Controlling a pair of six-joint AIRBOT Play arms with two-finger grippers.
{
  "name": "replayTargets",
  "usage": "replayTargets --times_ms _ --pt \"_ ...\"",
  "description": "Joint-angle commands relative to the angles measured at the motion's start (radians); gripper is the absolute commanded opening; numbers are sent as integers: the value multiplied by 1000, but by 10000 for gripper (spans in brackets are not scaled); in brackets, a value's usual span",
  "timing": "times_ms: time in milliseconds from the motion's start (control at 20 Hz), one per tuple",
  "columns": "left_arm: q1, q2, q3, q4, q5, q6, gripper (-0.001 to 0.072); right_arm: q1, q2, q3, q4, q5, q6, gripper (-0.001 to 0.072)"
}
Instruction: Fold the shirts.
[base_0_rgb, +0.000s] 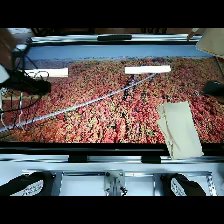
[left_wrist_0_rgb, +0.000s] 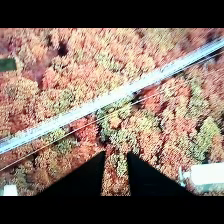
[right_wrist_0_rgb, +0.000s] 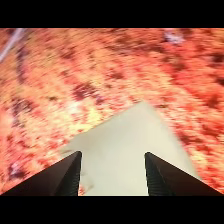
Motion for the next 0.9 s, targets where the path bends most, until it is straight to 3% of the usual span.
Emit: replayTargets --times_ms 0,100,300,850 --pt "-101 -104 -27 103 -129 -105 712 350 -190 63 23 103 138 541" --pt "-145 -79 -107 65 -88 -106 711 368 -285 100 119 204 78 540" --pt "-227 20 -259 17 93 -178 711 368 -306 113 105 228 71 540" --pt "-237 23 -267 16 126 -177 712 367 -306 113 105 227 71 540"
